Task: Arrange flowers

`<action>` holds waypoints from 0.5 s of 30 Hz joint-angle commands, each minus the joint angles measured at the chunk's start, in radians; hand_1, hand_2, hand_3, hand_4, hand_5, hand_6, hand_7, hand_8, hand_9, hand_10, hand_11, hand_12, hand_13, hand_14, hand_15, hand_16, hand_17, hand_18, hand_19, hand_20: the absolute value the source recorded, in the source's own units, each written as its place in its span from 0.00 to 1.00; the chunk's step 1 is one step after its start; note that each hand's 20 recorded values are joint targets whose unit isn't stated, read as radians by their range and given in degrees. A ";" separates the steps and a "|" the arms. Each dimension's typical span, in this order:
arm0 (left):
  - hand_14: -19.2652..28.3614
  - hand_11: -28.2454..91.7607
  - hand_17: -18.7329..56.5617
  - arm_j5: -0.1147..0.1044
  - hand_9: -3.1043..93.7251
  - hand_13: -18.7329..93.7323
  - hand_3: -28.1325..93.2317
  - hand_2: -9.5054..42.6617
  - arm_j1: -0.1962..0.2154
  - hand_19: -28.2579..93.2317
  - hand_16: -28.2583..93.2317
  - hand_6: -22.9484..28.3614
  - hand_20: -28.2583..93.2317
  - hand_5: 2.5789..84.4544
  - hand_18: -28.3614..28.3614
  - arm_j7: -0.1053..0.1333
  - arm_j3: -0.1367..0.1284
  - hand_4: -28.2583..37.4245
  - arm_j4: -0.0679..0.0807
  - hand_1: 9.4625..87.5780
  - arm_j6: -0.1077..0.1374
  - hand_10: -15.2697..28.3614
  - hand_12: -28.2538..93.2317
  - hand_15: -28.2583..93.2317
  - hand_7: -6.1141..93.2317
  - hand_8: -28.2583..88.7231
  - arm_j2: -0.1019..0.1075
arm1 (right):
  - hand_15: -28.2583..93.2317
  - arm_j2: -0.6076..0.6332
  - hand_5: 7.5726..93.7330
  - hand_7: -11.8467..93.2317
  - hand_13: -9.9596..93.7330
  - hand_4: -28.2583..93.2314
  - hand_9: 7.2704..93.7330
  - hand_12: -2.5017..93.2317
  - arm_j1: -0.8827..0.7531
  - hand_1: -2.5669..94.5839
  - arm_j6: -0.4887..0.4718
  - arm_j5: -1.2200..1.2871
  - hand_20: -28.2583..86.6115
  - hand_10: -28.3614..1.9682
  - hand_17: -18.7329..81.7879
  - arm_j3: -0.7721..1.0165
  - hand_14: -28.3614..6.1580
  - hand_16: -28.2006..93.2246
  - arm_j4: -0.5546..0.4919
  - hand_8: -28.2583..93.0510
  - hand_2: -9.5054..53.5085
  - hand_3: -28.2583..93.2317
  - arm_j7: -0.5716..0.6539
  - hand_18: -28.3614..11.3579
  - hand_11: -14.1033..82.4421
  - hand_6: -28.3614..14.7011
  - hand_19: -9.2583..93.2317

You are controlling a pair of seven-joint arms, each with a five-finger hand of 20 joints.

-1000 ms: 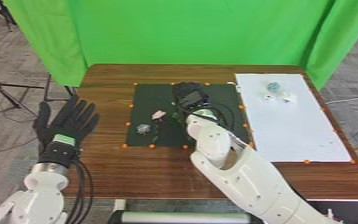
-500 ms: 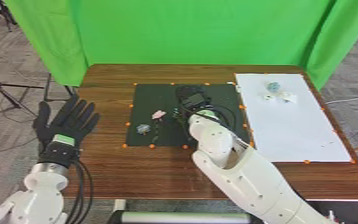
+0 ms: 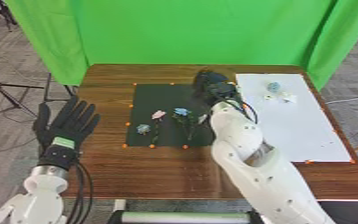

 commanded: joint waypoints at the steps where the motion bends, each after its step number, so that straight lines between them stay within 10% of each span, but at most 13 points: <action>1: 0.74 0.42 0.17 0.034 0.38 0.39 0.82 0.43 0.047 0.53 0.16 0.58 0.30 0.41 0.75 0.010 -0.015 0.00 -0.011 0.19 -0.038 0.69 0.31 0.57 0.20 0.16 -0.015 | 0.70 0.159 0.57 0.29 0.73 0.00 0.56 0.18 0.015 0.61 -0.018 -0.021 0.50 0.42 0.57 0.181 0.62 0.53 0.115 0.13 0.00 0.84 0.025 0.17 0.28 0.56 0.96; 3: 0.73 0.42 0.17 0.042 0.38 0.39 0.83 0.45 0.046 0.53 0.16 0.58 0.30 0.41 0.75 0.049 -0.004 0.00 -0.009 0.21 -0.033 0.68 0.32 0.56 0.20 0.16 -0.009 | 0.69 0.157 0.55 0.28 0.71 0.00 0.53 0.18 0.020 0.62 -0.082 0.006 0.50 0.44 0.56 0.230 0.62 0.53 0.145 0.13 0.00 0.84 0.036 0.17 0.27 0.56 0.95; 15: 0.72 0.42 0.18 0.066 0.39 0.40 0.84 0.48 0.026 0.53 0.16 0.57 0.30 0.42 0.74 0.009 -0.005 0.00 0.010 0.25 -0.067 0.66 0.31 0.56 0.22 0.15 -0.019 | 0.61 0.141 0.49 0.26 0.67 0.00 0.45 0.17 0.047 0.54 -0.158 0.061 0.50 0.45 0.53 0.245 0.53 0.47 0.262 0.13 0.00 0.88 0.090 0.16 0.24 0.55 0.90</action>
